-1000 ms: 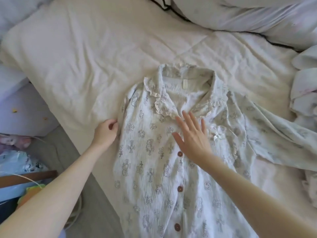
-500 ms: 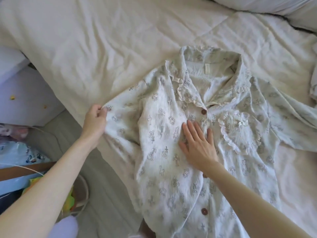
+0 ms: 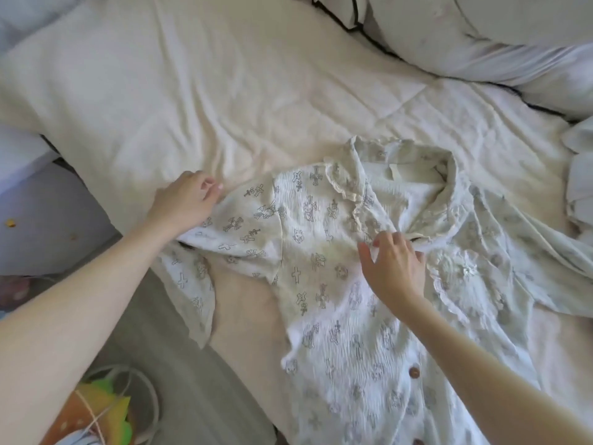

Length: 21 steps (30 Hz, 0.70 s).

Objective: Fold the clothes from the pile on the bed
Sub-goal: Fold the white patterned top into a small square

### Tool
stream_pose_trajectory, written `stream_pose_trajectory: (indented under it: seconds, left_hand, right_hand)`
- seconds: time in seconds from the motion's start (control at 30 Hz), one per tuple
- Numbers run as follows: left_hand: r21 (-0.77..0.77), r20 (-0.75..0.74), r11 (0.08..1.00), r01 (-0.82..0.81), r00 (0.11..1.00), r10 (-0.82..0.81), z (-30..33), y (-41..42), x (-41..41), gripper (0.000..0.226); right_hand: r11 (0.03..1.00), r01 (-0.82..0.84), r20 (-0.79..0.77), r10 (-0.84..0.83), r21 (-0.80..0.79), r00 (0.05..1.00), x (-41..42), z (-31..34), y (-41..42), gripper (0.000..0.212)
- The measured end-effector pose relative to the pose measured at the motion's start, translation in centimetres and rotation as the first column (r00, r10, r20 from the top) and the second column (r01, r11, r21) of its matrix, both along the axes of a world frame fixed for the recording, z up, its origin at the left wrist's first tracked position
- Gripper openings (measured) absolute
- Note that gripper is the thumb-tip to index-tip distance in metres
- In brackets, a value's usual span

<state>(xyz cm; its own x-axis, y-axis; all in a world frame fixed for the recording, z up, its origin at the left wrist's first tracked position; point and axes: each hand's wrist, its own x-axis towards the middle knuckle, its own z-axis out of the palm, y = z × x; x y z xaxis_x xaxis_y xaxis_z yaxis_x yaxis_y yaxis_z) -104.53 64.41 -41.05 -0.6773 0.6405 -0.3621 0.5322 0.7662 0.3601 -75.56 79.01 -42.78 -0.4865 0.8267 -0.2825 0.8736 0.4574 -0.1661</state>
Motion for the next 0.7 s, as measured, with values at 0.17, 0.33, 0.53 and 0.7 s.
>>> stream_pose_trajectory:
  seconds: [0.17, 0.33, 0.53, 0.7]
  left_hand:
    - [0.119, 0.213, 0.993, -0.011, 0.977, -0.014, -1.8, 6.2, 0.5, 0.033]
    - [0.275, 0.27, 0.959, -0.071, 0.963, -0.006, -3.7, 8.1, 0.9, 0.016]
    - [0.374, 0.074, 0.927, -0.031, 0.997, 0.004, -2.9, 8.4, -0.1, 0.015]
    - [0.337, -0.254, 0.94, 0.057, 0.967, 0.032, -2.9, 4.5, 3.4, 0.026]
  right_hand:
    - [0.984, 0.08, -0.156, -0.105, -0.159, 0.982, -6.0, 0.8, 7.3, 0.056]
    - [0.903, 0.162, -0.243, -0.273, -0.397, 0.931, -12.0, 0.8, 11.5, 0.034]
    - [0.838, 0.306, -0.357, -0.485, -0.453, 0.798, -14.1, 0.7, 12.5, 0.028]
    - [0.98, 0.062, -0.375, -0.132, -0.192, 0.918, -10.2, -0.1, 7.8, 0.049]
